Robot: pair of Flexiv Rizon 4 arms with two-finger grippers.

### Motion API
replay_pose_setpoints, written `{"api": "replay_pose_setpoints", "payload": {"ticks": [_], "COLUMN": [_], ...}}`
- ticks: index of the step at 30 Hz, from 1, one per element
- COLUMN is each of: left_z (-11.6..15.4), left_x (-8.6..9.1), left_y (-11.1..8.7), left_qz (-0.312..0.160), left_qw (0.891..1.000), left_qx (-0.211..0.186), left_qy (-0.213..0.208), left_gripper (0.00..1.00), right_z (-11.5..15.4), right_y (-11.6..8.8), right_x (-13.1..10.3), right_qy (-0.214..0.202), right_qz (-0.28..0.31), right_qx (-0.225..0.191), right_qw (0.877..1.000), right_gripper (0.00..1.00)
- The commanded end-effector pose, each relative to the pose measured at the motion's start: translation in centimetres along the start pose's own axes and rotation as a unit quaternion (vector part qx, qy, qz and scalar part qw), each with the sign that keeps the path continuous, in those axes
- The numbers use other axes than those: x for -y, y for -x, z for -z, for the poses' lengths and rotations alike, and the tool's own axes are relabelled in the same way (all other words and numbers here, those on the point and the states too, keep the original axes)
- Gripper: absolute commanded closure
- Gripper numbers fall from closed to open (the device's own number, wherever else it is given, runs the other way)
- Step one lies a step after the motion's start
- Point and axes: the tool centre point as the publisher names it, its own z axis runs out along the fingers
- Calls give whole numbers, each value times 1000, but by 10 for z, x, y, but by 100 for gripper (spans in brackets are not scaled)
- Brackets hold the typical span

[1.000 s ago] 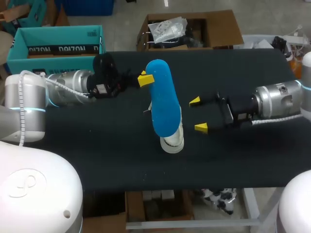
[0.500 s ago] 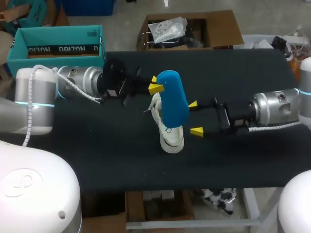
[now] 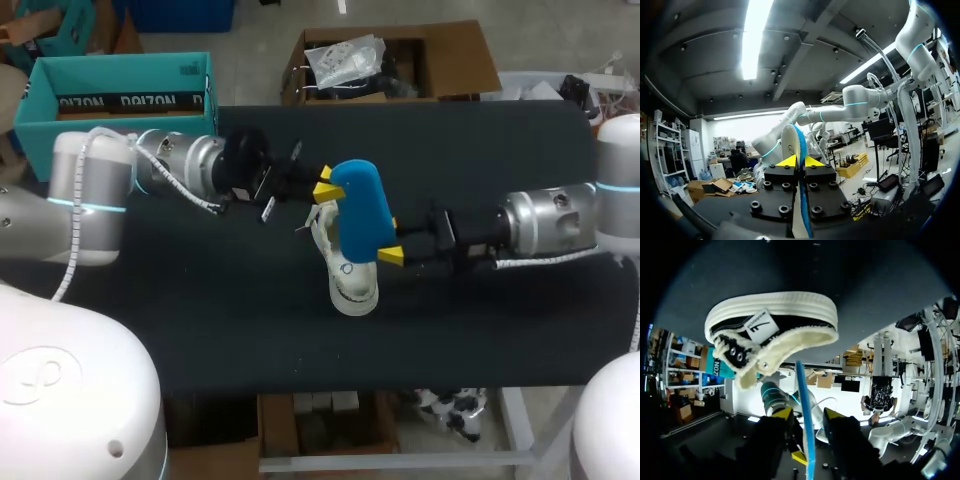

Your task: Open the shoe tongue, take the insole out of the shoe, put the insole back into the shoe, and pack the shoe into the shoebox

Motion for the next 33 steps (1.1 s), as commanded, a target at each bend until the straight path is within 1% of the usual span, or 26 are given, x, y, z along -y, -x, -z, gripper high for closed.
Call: {"api": "replay_pose_setpoints", "payload": {"ticks": [1, 2, 3, 4, 7, 8, 9, 10, 15, 20, 22, 23, 25, 26, 27, 28, 33], "left_z": [1, 1, 1, 1, 2, 3, 4, 5, 12, 26, 34, 38, 47, 53, 61, 61, 61], "left_x": [-6, -7, -7, -8, -8, -8, -8, -8, -4, 3, 5, 7, 7, 7, 7, 7, 7], "left_y": [2, 2, 2, 2, 0, 0, 0, 1, 0, -1, -1, -1, -2, -2, 2, 2, 2], "left_qz": [1, 3, 3, 5, 9, 10, 15, 13, 10, 20, 24, 33, 44, 49, 56, 56, 56], "left_qw": [1000, 1000, 1000, 1000, 1000, 1000, 1000, 1000, 999, 994, 990, 987, 979, 974, 969, 969, 969], "left_qx": [-3, -4, -3, -5, -9, -11, -16, -20, -44, -95, -119, -137, -162, -168, -163, -163, -163], "left_qy": [-3, -3, 2, 2, 8, 8, 11, 12, 22, 46, 66, 76, 116, 142, 177, 177, 177], "left_gripper": [100, 100, 100, 100, 100, 72, 25, 0, 0, 0, 0, 0, 0, 0, 0, 0, 0], "right_z": [-1, -2, -2, -2, -3, -3, -3, -3, -1, 2, 4, 5, 6, 5, 4, 4, 4], "right_y": [0, 0, 1, 1, 3, 3, 4, 4, 9, 19, 24, 27, 32, 35, 39, 41, 41], "right_x": [-1, -1, 0, 0, 0, 0, 0, 0, 3, 10, 13, 14, 17, 19, 21, 22, 22], "right_qy": [-3, -2, -1, -3, 0, 0, -1, -3, -3, -3, -2, -1, -9, -18, -22, -22, -22], "right_qz": [4, 5, 8, 11, 18, 19, 23, 26, 34, 51, 55, 57, 66, 73, 63, 48, 48], "right_qx": [-1, -1, -2, -1, 1, 1, 3, 5, 5, 12, 14, 19, 47, 72, 86, 85, 85], "right_qw": [1000, 1000, 1000, 1000, 1000, 1000, 1000, 1000, 999, 999, 998, 998, 997, 995, 994, 995, 995], "right_gripper": [63, 68, 87, 100, 100, 100, 100, 100, 100, 100, 100, 100, 100, 100, 100, 100, 100]}}
